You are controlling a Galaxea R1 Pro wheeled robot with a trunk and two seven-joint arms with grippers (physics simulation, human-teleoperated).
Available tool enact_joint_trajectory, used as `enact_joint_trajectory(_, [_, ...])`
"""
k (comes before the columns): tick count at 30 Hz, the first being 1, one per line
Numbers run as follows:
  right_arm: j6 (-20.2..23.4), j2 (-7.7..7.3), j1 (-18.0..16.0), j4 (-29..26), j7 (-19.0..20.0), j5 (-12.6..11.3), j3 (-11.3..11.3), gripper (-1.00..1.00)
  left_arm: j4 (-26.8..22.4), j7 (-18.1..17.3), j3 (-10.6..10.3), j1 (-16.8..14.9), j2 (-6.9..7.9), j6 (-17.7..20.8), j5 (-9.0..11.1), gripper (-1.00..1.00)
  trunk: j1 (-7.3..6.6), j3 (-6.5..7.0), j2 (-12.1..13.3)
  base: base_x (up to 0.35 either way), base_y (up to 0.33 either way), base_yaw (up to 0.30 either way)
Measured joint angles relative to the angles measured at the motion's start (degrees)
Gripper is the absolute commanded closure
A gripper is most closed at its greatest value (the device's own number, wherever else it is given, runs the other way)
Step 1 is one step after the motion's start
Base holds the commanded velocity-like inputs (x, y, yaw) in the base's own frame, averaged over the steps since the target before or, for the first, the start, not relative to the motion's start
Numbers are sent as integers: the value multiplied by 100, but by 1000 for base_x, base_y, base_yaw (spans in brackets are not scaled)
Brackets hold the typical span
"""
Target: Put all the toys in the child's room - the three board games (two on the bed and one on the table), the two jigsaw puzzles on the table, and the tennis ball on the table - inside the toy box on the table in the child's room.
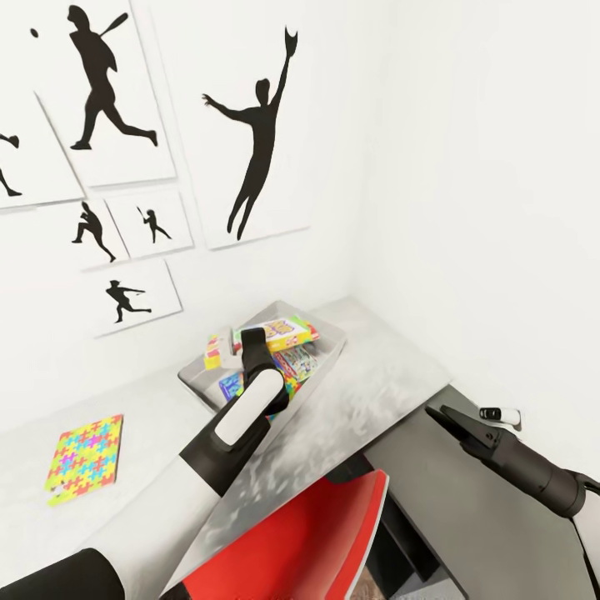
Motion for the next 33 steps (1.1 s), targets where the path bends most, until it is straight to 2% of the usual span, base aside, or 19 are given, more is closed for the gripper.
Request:
enact_joint_trajectory(4, [8, -3, -2, 1, -3, -1, -1, -100, -96, 42, 82, 0, 0, -11, 6, 100, 0, -29, 0, 0, 0, 0])
enact_joint_trajectory(13, [10, 2, 5, 1, -8, -1, -2, -100, -264, 582, 214, -33, 0, 5, -9, 100, 0, -38, 0, 0, 0, 0])
enact_joint_trajectory(29, [10, 2, 7, 1, -29, 7, -1, -100, -310, 646, 228, -62, 0, 10, -2, 100, 0, -39, 0, 0, 0, 0])
enact_joint_trajectory(30, [10, 2, 7, 1, -29, 7, -1, -100, -311, 646, 229, -62, 0, 9, 0, -100, 0, -39, 0, 0, 0, 0])
enact_joint_trajectory(33, [10, 2, 7, 1, -35, 7, 3, -100, -312, 658, 236, -61, 0, -5, 33, -100, 0, -39, 0, 0, 0, 0])
